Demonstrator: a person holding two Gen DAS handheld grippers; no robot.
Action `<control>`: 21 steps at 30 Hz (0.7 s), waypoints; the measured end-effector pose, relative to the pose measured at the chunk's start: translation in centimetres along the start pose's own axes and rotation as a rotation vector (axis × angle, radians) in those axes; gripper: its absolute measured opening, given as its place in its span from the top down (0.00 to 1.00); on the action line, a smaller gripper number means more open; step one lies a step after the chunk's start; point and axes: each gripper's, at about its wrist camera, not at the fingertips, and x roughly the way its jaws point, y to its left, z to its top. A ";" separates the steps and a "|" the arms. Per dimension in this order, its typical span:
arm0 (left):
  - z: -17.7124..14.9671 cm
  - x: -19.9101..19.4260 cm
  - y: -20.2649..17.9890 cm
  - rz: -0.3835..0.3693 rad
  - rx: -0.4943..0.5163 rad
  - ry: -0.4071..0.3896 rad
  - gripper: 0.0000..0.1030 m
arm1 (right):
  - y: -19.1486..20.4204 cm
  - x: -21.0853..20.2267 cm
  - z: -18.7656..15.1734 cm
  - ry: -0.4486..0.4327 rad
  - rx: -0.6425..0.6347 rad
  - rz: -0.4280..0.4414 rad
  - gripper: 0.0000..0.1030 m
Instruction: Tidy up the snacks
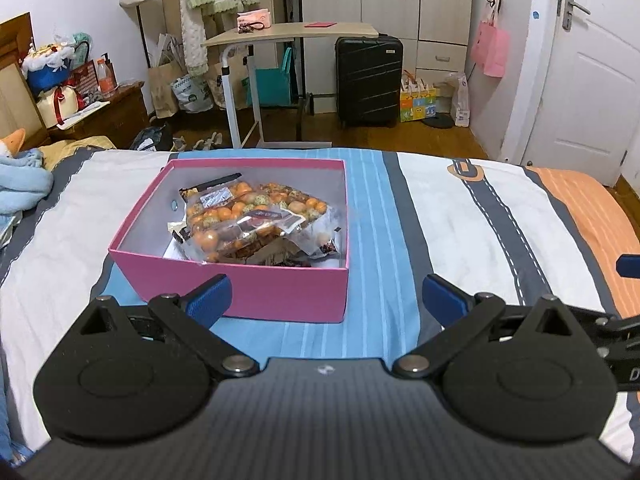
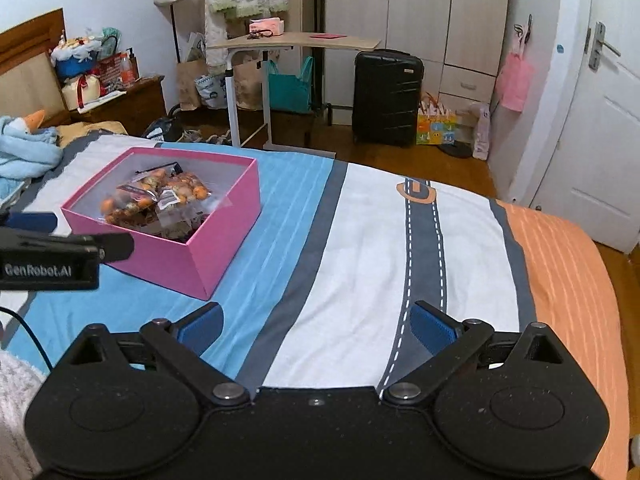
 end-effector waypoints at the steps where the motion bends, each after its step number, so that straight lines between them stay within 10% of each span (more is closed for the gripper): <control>1: -0.1 0.0 0.1 -0.002 -0.003 0.005 0.00 | -0.1 0.0 0.0 0.001 0.012 0.001 0.02; 21: -1.0 -0.5 -0.2 0.006 0.025 -0.002 0.00 | -0.5 -0.3 -0.5 0.025 0.044 -0.085 0.02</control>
